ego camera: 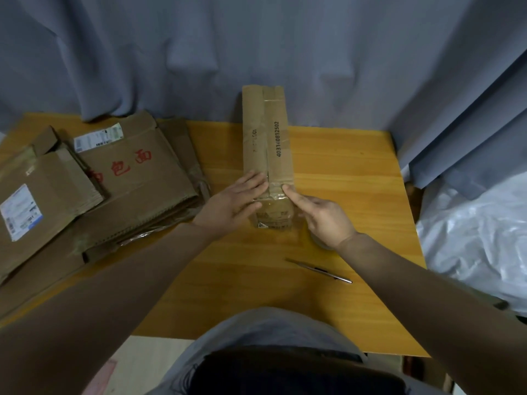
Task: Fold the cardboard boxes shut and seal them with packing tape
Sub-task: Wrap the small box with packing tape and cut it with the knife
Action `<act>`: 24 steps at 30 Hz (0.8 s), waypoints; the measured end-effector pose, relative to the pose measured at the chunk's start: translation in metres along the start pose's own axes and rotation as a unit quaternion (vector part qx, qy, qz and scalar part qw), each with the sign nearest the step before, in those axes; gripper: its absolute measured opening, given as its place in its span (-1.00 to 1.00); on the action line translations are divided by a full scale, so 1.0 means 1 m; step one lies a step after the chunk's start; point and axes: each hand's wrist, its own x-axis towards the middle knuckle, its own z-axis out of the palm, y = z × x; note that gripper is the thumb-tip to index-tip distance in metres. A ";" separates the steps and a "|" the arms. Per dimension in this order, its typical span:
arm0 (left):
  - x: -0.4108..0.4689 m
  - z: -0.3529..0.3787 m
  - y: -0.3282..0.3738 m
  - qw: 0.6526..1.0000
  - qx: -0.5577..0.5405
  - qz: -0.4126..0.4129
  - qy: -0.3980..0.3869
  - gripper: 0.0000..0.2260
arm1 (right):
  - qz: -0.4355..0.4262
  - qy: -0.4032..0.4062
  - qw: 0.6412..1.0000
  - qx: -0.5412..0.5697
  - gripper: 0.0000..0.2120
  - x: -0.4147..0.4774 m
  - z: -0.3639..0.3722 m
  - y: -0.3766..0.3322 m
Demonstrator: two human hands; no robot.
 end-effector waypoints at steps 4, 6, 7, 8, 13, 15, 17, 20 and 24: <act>0.006 0.000 -0.002 0.998 0.040 0.044 0.031 -0.52 | -0.029 0.087 0.993 -0.073 -0.61 0.014 -0.001 -0.005; 0.007 -0.002 -0.002 0.997 0.052 0.044 0.019 -0.45 | -0.042 0.094 0.991 -0.090 -0.66 0.019 0.002 -0.004; 0.007 -0.002 -0.001 0.997 0.062 0.048 0.019 -0.44 | -0.046 0.084 0.991 -0.098 -0.70 0.021 0.003 -0.004; 0.007 -0.002 -0.001 0.995 0.075 0.055 0.030 -0.44 | -0.048 0.074 0.990 -0.106 -0.73 0.022 0.005 -0.005; 0.012 0.007 0.015 0.990 0.115 0.028 0.080 -0.50 | -0.012 0.087 0.990 -0.111 -0.65 0.024 -0.002 -0.009; 0.008 0.014 0.021 0.992 0.104 0.005 0.078 -0.53 | 0.002 0.087 0.988 -0.125 -0.56 0.028 -0.002 -0.014; 0.008 0.019 0.020 0.991 0.104 -0.009 0.087 -0.59 | 0.000 0.090 0.987 -0.133 -0.41 0.031 0.002 -0.016; 0.010 0.016 0.014 0.990 0.096 0.022 0.101 -0.60 | -0.027 0.062 0.993 -0.098 -0.51 0.030 0.003 -0.009; 0.005 0.013 0.008 0.995 0.036 0.012 0.089 -0.54 | -0.014 0.016 1.000 -0.013 -0.78 0.021 -0.004 -0.004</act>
